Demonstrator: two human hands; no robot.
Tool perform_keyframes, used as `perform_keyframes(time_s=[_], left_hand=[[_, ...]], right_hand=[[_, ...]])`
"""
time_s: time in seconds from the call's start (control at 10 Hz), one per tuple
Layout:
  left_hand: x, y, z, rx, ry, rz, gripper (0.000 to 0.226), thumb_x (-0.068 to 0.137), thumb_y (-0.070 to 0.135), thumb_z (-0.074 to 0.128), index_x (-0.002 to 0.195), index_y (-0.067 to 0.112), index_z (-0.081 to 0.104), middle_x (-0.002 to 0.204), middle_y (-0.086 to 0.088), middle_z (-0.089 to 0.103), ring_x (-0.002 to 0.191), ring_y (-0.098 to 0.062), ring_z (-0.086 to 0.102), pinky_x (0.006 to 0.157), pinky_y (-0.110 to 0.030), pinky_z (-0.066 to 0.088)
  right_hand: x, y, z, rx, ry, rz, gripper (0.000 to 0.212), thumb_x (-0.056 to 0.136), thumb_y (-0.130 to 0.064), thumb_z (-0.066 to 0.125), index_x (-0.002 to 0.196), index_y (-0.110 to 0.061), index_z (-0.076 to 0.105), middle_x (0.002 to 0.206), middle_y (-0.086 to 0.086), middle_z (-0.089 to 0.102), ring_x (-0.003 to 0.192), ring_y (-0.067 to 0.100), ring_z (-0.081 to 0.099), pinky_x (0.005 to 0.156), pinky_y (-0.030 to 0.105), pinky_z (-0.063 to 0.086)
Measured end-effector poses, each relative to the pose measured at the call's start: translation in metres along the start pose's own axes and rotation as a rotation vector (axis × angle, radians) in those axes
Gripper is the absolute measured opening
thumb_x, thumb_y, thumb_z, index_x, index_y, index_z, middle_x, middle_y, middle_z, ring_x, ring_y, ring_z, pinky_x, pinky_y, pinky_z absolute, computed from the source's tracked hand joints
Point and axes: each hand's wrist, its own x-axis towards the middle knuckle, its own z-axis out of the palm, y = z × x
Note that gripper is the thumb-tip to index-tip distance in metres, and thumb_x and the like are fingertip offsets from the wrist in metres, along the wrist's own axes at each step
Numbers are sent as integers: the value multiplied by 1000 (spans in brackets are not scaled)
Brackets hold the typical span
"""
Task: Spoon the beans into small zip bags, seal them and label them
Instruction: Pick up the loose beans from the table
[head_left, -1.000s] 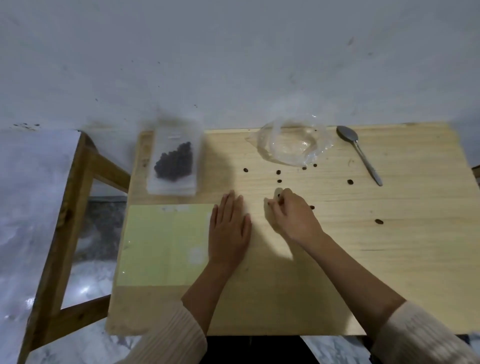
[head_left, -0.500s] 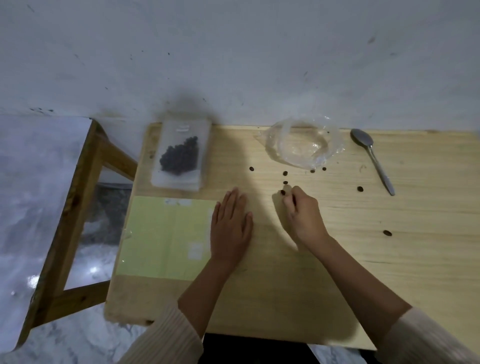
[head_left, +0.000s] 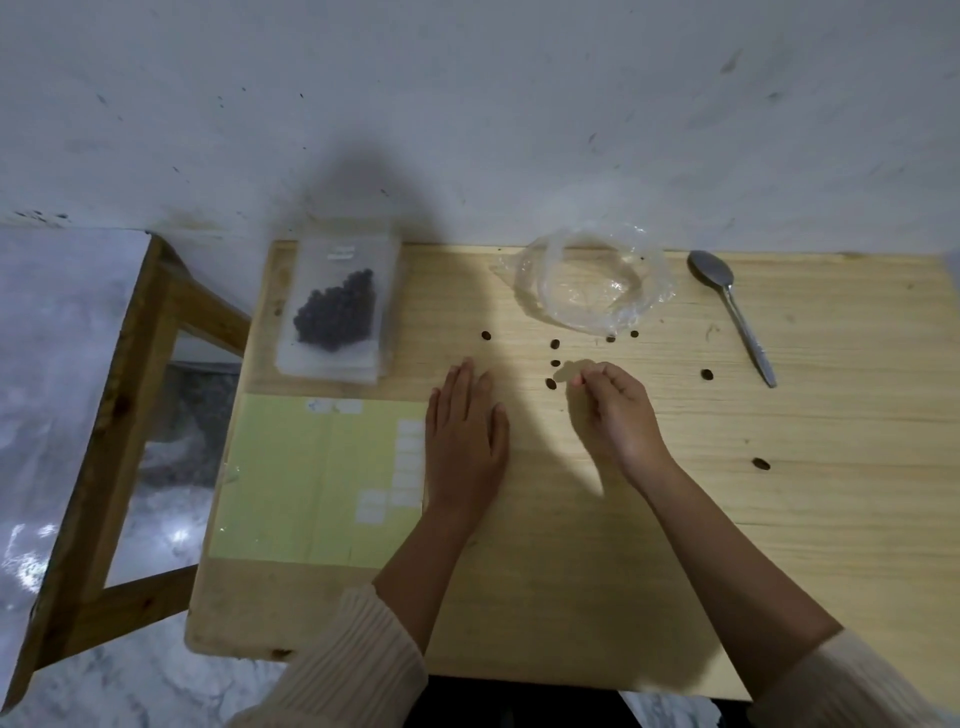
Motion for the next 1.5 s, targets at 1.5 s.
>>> perform_keyframes(time_s=[1.5], left_hand=[[1,4,-1,169,-105,-7,57,95,40,30,148,19,25,156,-4,20,145,-16,13,116,-35,5]], right_hand=[[44,20,7,-1191,-79,-589,21,98,-18,40,98,-1,50,92,17,62,85,31,57,68,31,34]])
